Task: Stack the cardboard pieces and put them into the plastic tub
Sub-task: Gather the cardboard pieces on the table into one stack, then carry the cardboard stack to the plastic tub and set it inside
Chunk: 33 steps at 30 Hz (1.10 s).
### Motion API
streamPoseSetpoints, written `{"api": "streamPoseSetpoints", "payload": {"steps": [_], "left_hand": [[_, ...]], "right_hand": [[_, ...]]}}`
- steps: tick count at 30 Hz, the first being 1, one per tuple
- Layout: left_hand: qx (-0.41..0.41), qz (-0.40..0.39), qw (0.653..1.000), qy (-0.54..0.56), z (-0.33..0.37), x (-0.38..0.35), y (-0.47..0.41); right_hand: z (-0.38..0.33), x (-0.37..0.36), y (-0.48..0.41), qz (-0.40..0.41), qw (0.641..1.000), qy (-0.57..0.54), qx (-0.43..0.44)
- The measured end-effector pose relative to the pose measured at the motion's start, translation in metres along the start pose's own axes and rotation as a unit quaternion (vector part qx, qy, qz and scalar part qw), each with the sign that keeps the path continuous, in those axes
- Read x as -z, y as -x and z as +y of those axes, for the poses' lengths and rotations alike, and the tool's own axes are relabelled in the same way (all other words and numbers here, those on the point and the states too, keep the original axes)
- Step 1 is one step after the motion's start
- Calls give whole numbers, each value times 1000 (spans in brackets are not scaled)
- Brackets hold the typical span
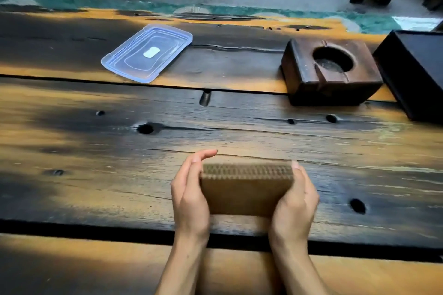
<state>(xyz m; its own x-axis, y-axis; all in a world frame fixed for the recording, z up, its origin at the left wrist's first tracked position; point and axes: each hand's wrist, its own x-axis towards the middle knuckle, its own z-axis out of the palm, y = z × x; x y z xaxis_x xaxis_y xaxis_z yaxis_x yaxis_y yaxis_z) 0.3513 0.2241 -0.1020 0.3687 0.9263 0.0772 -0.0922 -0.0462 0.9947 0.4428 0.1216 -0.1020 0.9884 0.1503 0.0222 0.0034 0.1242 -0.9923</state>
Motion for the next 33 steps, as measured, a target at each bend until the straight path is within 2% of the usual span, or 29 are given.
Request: {"api": "streamPoseSetpoints", "payload": {"steps": [3, 5, 7, 13, 16, 17, 18, 19, 21, 24, 27, 30, 33], "left_hand": [[-50, -19, 999, -4, -2, 2, 4], [-53, -32, 998, -33, -10, 5, 5], [-48, -34, 997, -39, -13, 4, 2], [48, -21, 998, -38, -4, -2, 19], [150, 29, 988, -13, 14, -13, 44], [178, 24, 984, 12, 25, -17, 51], [191, -3, 981, 32, 39, -20, 61], [170, -47, 984, 33, 48, -22, 71], [85, -132, 987, -16, 78, -22, 92], [2, -179, 980, -88, 109, -23, 116], [-7, -222, 970, -99, 151, -32, 144], [11, -272, 960, -67, 183, -42, 159], [56, -320, 945, -39, 209, -49, 174]], "right_hand": [[6, 4, 5, 16, 1000, 7, 1], [13, 9, 6, -4, 999, 49, 13], [16, 8, 3, 13, 997, 75, 23], [-1, 3, 5, 97, 988, 124, 10], [-29, 15, 1, 120, 971, 206, 22], [-38, 22, -2, 127, 966, 226, 19], [-51, 31, -2, 137, 960, 243, 17], [-60, 39, -3, 150, 953, 262, 19], [-88, 58, 0, 170, 944, 282, 13], [-133, 81, 15, 208, 933, 293, -29], [-181, 112, 44, 259, 920, 273, -111], [-219, 148, 68, 217, 918, 285, -168], [-253, 189, 97, 124, 940, 275, -159]]}}
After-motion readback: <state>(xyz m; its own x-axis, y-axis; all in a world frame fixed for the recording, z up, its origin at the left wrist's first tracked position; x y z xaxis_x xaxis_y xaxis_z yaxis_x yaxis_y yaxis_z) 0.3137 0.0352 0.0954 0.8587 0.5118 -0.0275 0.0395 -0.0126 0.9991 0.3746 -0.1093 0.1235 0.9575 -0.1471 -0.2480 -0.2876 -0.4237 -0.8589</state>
